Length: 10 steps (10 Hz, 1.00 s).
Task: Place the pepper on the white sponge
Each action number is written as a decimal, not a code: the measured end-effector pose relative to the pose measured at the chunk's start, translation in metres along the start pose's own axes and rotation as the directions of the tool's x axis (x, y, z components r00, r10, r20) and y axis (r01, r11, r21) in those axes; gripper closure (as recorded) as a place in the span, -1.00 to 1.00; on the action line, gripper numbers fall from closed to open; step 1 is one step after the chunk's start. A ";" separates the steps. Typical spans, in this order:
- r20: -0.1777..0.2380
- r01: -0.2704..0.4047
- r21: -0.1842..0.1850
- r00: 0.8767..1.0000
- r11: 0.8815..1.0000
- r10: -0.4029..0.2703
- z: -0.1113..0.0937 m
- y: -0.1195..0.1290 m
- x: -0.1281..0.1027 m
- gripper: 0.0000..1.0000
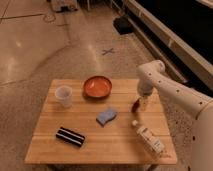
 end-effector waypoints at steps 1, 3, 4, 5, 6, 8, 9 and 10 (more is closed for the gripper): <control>0.003 -0.006 -0.003 1.000 1.000 0.006 0.003 -0.003 -0.007 -0.60; 0.009 -0.022 -0.014 1.000 1.000 0.023 0.019 -0.002 -0.002 -0.60; 0.007 -0.028 -0.014 1.000 1.000 0.028 0.027 -0.006 0.006 -0.60; 0.010 -0.033 -0.015 0.999 0.999 0.034 0.032 -0.009 0.009 -0.60; 0.015 -0.038 -0.018 0.999 0.999 0.038 0.037 -0.012 0.006 -0.60; 0.015 -0.049 -0.024 0.999 0.998 0.050 0.045 -0.010 0.006 -0.60; 0.010 -0.054 -0.026 0.999 0.998 0.054 0.053 -0.010 0.009 -0.60; 0.011 -0.055 -0.025 0.998 0.998 0.056 0.058 -0.011 0.007 -0.60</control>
